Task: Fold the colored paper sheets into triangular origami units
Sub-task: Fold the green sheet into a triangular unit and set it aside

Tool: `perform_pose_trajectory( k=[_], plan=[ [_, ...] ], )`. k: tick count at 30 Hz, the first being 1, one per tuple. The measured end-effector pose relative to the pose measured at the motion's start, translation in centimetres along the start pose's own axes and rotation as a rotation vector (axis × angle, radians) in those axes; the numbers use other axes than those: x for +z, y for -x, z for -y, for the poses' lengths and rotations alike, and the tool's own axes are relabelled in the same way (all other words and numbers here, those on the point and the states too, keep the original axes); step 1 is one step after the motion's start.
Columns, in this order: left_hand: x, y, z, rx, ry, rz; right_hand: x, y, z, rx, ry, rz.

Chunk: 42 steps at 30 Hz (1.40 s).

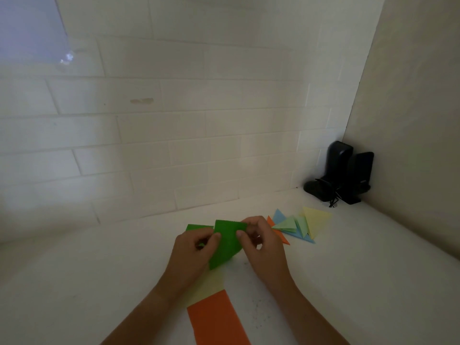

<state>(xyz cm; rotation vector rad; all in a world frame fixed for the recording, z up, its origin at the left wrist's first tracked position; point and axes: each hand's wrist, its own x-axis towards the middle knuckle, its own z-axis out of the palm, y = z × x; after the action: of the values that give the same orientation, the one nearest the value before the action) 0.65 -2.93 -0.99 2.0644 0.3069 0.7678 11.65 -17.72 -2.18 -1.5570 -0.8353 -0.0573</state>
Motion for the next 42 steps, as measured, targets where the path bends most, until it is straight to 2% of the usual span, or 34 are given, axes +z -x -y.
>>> perform_pose_trajectory(
  k=[2,5,8,13,20,25,27,31,35,38,42],
  plan=[
    [-0.2,-0.2,-0.2,-0.071,0.099,0.021,0.0,0.0,0.2,0.031,-0.049,-0.026],
    [-0.3,0.0,-1.0,-0.192,0.283,0.024,0.1,0.0,0.2,0.047,-0.055,0.017],
    [0.0,0.2,-1.1,-0.273,0.332,0.048,0.1,0.0,0.0,-0.003,0.006,0.062],
    [-0.2,-0.2,-0.4,-0.254,0.278,-0.057,0.2,0.0,0.0,-0.053,0.052,0.106],
    [-0.1,-0.1,0.1,-0.313,0.343,0.007,0.1,0.1,0.1,-0.142,0.117,0.139],
    [0.0,0.1,-0.5,-0.405,0.528,0.125,0.3,0.1,0.1,-0.179,0.143,0.176],
    [0.0,0.1,-0.6,-0.362,0.486,0.136,0.3,0.1,0.0,-0.17,0.141,0.193],
    [-0.4,-0.1,-0.1,-0.278,0.357,0.048,0.3,0.3,0.2,-0.141,0.112,0.248],
    [-0.3,-0.1,-0.2,-0.318,0.364,0.018,0.2,0.2,0.3,-0.006,0.017,0.208],
    [0.0,0.2,0.1,-0.285,0.237,0.084,0.2,0.1,0.5,0.069,-0.02,0.211],
    [0.2,0.5,-0.1,-0.234,0.24,0.214,0.2,0.2,0.5,0.033,0.026,0.286]
  ],
)
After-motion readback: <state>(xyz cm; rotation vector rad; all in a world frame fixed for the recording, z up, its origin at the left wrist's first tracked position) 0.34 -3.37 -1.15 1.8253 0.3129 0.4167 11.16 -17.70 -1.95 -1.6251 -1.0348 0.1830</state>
